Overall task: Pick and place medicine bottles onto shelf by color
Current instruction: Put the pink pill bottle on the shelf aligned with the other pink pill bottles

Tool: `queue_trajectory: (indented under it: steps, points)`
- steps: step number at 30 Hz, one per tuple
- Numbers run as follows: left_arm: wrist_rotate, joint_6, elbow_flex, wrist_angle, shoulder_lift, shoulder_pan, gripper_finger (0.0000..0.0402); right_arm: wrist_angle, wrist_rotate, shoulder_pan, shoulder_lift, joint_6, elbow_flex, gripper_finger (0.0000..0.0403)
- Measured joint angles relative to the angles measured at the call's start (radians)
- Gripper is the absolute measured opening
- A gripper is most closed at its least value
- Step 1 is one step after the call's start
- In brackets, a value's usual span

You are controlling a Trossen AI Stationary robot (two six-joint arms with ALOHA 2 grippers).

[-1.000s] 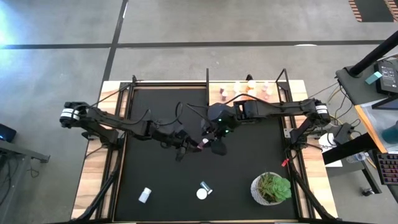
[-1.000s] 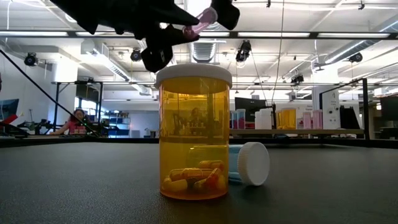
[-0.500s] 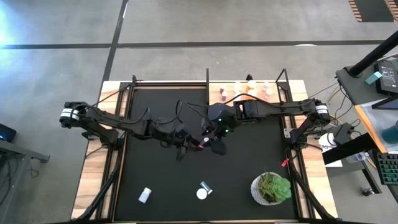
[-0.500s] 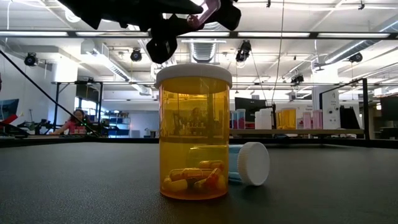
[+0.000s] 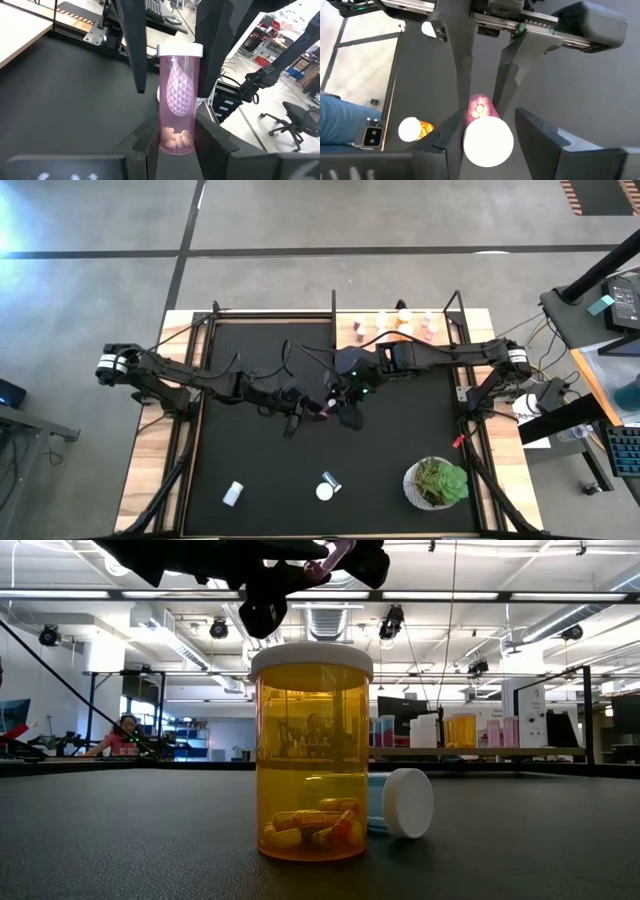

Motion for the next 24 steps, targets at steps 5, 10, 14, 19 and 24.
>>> queue_trajectory:
  steps: [5, 10, 14, 19, 24]
  points:
    - [0.0, 0.0, 0.0, 0.0, 0.0, 0.0, 0.0084, 0.0, -0.001, 0.0, 0.0, 0.0, 0.0, 0.0133]
    - [0.0, 0.001, 0.0, 0.0, 0.0, 0.0, 0.0084, 0.001, -0.004, 0.0, 0.0, 0.0, 0.001, 0.0113]
    - [0.0, 0.002, 0.0, 0.0, 0.0, 0.0, 0.009, 0.001, -0.004, 0.0, 0.0, 0.016, 0.001, 0.0106]
    - [0.0, 0.008, 0.002, 0.0, 0.0, 0.0, 0.0121, 0.0, 0.0, -0.001, 0.0, 0.021, 0.001, 0.0105]
    - [-0.002, 0.009, 0.002, 0.009, 0.0, 0.001, 0.0158, -0.019, -0.002, -0.017, -0.003, 0.022, 0.002, 0.0104]
